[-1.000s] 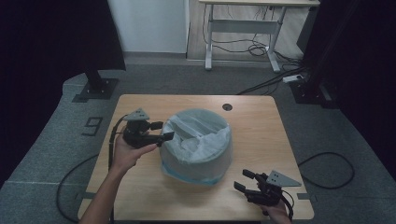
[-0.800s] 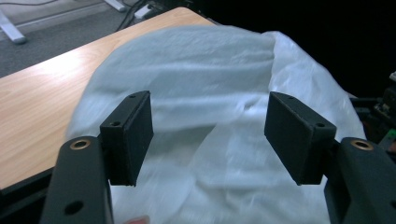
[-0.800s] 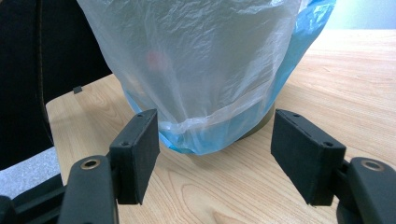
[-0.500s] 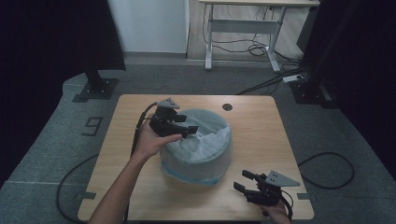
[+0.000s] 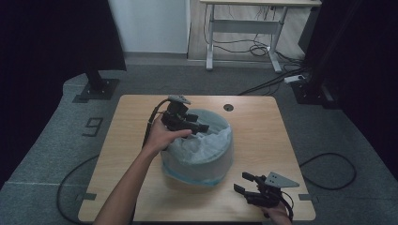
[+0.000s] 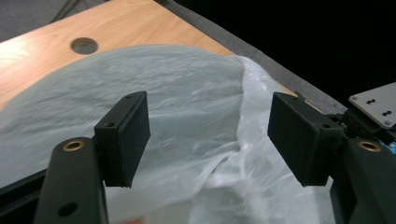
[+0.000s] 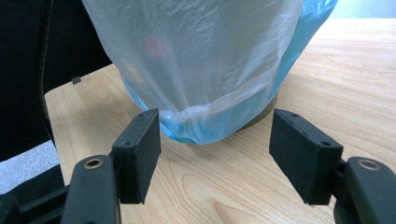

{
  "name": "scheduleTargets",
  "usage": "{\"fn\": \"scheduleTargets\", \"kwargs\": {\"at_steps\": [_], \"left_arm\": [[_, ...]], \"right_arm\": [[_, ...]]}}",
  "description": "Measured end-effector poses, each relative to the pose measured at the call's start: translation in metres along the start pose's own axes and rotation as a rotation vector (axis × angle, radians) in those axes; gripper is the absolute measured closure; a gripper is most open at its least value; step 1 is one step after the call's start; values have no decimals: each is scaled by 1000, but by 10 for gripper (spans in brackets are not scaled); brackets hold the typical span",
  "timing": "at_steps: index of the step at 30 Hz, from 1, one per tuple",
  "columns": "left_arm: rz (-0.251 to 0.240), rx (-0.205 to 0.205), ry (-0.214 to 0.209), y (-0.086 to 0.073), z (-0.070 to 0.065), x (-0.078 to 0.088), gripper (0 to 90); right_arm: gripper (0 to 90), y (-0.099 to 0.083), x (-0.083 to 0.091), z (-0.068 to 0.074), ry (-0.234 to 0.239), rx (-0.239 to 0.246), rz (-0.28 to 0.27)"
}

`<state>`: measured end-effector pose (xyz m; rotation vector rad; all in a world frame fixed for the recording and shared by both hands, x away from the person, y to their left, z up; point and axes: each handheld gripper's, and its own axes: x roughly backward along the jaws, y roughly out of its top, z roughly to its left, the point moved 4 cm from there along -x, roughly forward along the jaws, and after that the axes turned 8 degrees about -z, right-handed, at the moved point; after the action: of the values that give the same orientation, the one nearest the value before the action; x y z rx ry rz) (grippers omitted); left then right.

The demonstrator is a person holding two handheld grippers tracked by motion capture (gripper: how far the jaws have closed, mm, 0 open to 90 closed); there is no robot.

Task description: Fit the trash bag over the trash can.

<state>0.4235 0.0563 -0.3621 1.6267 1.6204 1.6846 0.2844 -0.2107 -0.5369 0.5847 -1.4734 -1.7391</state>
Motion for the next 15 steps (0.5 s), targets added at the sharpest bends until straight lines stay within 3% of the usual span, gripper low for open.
{"fn": "scheduleTargets", "kwargs": {"at_steps": [2,6,10,15], "left_arm": [[8,-3,-11,1,-2,-3,290],[72,-41,-37,2,-10,-21,288],[134,-54,-49,-1,-14,-33,293],[225,-63,-8,-8,-13,-47,302]], "right_arm": [[335,0,0,0,0,2,4],[339,0,0,1,0,11,9],[357,-1,0,2,7,17,13],[360,-2,-1,3,11,27,27]]}}
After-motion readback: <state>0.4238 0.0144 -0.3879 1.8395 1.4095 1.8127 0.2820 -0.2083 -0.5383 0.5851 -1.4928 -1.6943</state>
